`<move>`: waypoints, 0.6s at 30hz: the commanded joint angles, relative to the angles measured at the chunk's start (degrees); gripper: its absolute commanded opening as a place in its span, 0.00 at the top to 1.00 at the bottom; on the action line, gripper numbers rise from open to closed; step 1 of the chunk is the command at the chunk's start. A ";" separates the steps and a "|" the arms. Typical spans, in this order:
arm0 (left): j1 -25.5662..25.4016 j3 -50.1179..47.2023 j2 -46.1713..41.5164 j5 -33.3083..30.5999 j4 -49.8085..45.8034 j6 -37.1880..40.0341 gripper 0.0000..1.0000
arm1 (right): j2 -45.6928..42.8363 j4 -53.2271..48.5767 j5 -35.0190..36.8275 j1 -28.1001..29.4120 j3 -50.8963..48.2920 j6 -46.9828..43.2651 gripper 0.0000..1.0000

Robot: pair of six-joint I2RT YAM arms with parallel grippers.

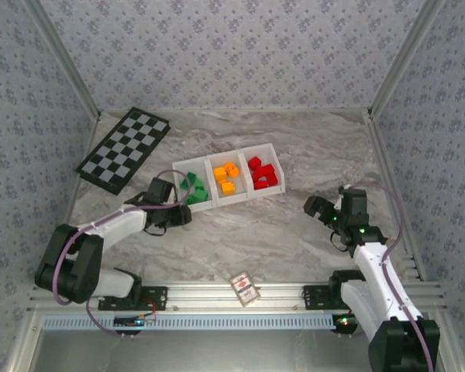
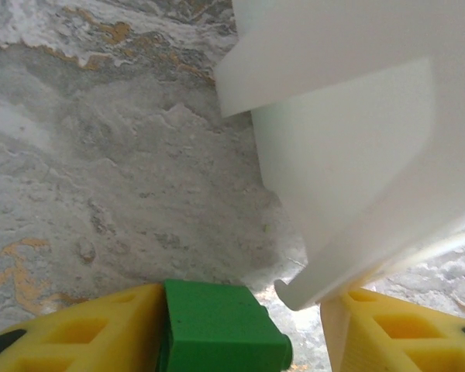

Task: Sort the legos into containers by color
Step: Pick up the lego from the middle-left of the table.

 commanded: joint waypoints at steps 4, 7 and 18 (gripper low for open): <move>-1.41 -0.09 1.40 -1.87 -2.63 -2.19 0.53 | -1.62 -1.05 -1.11 -1.04 -0.70 0.69 0.00; -1.93 -0.09 1.16 -2.93 -3.69 -2.76 0.57 | -2.10 -1.12 -1.16 -1.47 -0.98 0.69 0.00; -6.22 1.47 -3.32 -5.16 -8.58 -5.56 0.78 | -2.81 -1.68 -1.53 -2.35 -1.13 0.72 0.00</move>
